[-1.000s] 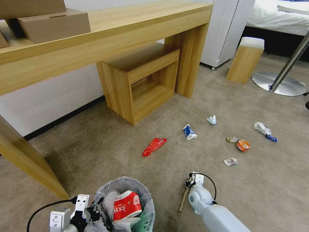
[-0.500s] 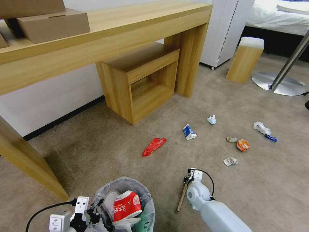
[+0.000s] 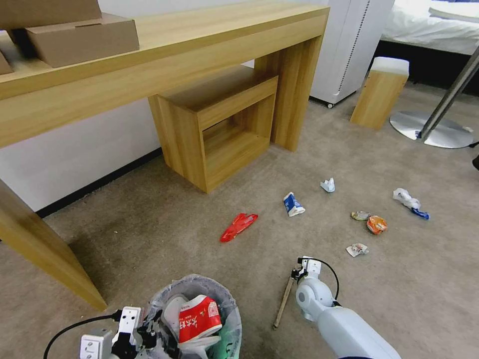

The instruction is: Pick up the trash bin and place the garbage on the floor into it.

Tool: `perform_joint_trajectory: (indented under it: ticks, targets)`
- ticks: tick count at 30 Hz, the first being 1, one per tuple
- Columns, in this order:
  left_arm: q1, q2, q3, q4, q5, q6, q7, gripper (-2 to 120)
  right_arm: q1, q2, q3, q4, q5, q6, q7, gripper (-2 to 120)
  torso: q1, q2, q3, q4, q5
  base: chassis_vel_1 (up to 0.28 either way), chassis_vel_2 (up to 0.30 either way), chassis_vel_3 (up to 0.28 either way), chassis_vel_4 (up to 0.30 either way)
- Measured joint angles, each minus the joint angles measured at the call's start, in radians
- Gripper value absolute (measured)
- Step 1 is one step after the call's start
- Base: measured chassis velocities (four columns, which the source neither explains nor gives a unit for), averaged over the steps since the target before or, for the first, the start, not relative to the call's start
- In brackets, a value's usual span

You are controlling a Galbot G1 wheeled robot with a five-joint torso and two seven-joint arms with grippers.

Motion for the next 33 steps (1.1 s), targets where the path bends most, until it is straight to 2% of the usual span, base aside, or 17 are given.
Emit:
perform_joint_trajectory:
  ticks: [3,4,6,8,10,12,16,18,21,22,25,29,33]
  targets:
    - [-0.002,0.006,0.0,0.005,-0.002,0.0,0.0,0,-0.012,0.0,0.01,0.012,-0.002,-0.019,0.0,14,0.0,0.0,0.0,0.0,-0.0001,0.0,0.0,0.0,0.0]
    - [-0.002,0.006,0.0,0.005,-0.002,0.0,0.0,0,-0.012,0.0,0.01,0.012,-0.002,-0.019,0.0,14,0.0,0.0,0.0,0.0,-0.0001,0.0,0.0,0.0,0.0]
    - [0.0,0.006,0.0,0.005,-0.002,0.0,0.0,0,-0.022,0.013,0.013,0.013,-0.012,-0.032,-0.001,25,0.0,0.0,0.0,0.0,0.0,0.0,0.0,0.0,0.0]
    - [0.0,0.006,0.0,0.005,-0.002,0.0,0.0,0,-0.025,0.018,0.013,0.013,-0.016,-0.035,-0.002,27,0.0,0.0,0.0,0.0,0.0,0.0,0.0,0.0,0.0]
    - [0.004,0.004,-0.003,0.003,-0.003,0.0,0.0,0,-0.034,0.028,0.014,0.019,-0.013,-0.044,-0.006,39,0.0,0.0,0.0,0.0,-0.0001,0.0,0.0,0.0,0.0]
    - [0.004,0.003,-0.004,0.003,-0.003,0.0,0.0,0,-0.035,0.029,0.014,0.023,-0.007,-0.048,-0.005,40,0.0,0.0,0.0,0.0,0.0,0.0,0.0,0.0,0.0]
    - [0.007,0.005,-0.011,0.001,-0.008,0.0,-0.001,0,-0.042,0.03,0.011,0.044,0.019,-0.062,0.004,59,0.0,0.0,0.0,0.0,-0.0001,0.0,0.0,0.0,0.0]
    - [0.007,0.006,-0.013,0.0,-0.01,0.0,-0.002,0,-0.044,0.029,0.01,0.046,0.021,-0.063,0.005,62,0.0,0.0,0.0,0.0001,-0.0001,0.0,0.0,0.0,0.0]
    - [0.007,0.011,-0.02,-0.005,-0.017,0.001,-0.003,0,-0.049,0.025,0.007,0.054,0.031,-0.073,0.009,76,0.0,0.0,0.0,0.0,-0.0001,0.0,0.0,0.0,0.0]
    - [0.007,0.011,-0.02,-0.005,-0.017,0.001,-0.003,0,-0.049,0.025,0.007,0.054,0.031,-0.073,0.009,76,0.0,0.0,0.0,0.0,-0.0001,0.0,0.0,0.0,0.0]
    - [0.006,0.016,-0.025,-0.009,-0.025,0.001,-0.005,0,-0.049,0.029,0.004,0.05,0.031,-0.073,0.01,92,0.0,0.0,0.0,0.0,-0.0001,0.0,0.0,0.0,0.0]
    - [0.007,0.017,-0.026,-0.015,-0.026,0.002,-0.007,0,-0.047,0.037,0.004,0.041,0.027,-0.071,0.013,100,0.0,0.0,0.0,0.0,-0.0001,0.0,0.0,0.0,0.0]
    - [0.011,0.013,-0.026,-0.02,-0.024,0.003,-0.008,0,-0.05,0.044,0.005,0.04,0.024,-0.069,0.012,100,0.0,0.0,0.0,0.0,0.0,0.0,0.0,0.0,0.0]
